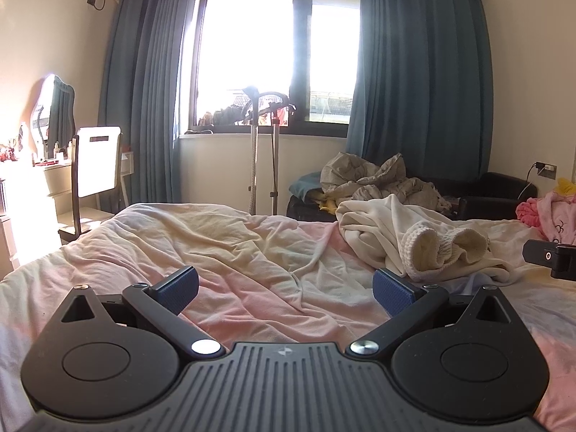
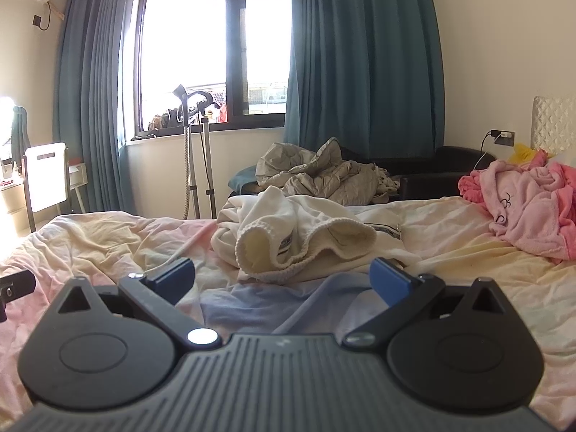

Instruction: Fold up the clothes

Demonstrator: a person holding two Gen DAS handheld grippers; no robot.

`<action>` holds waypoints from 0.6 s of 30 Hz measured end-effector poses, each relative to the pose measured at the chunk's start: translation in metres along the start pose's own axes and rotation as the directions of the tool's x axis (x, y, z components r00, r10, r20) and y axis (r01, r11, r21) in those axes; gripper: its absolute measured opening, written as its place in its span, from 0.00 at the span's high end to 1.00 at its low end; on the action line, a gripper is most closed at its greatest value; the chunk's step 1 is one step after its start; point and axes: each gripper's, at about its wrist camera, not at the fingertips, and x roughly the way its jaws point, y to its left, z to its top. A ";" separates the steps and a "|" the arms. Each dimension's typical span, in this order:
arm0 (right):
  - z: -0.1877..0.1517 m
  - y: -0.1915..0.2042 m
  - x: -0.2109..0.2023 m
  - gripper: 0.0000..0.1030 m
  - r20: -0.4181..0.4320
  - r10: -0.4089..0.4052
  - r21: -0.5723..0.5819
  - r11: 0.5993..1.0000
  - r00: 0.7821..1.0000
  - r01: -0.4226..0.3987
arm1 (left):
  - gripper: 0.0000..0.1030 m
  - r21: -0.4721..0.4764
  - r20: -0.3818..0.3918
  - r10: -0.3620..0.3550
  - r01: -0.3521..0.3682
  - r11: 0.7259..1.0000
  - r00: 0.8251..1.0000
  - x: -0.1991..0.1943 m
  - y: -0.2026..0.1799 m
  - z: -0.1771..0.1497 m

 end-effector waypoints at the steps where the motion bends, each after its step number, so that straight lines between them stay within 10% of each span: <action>1: 0.000 0.000 0.000 0.00 -0.002 0.000 -0.001 1.000 1.000 0.000 | 0.00 0.004 0.000 0.002 -0.002 1.000 1.000 0.000 0.000 0.000; 18: 0.008 -0.015 0.015 0.00 0.028 -0.067 0.033 0.997 0.997 0.066 | 0.00 0.024 -0.029 -0.006 0.006 1.000 1.000 0.007 -0.005 -0.006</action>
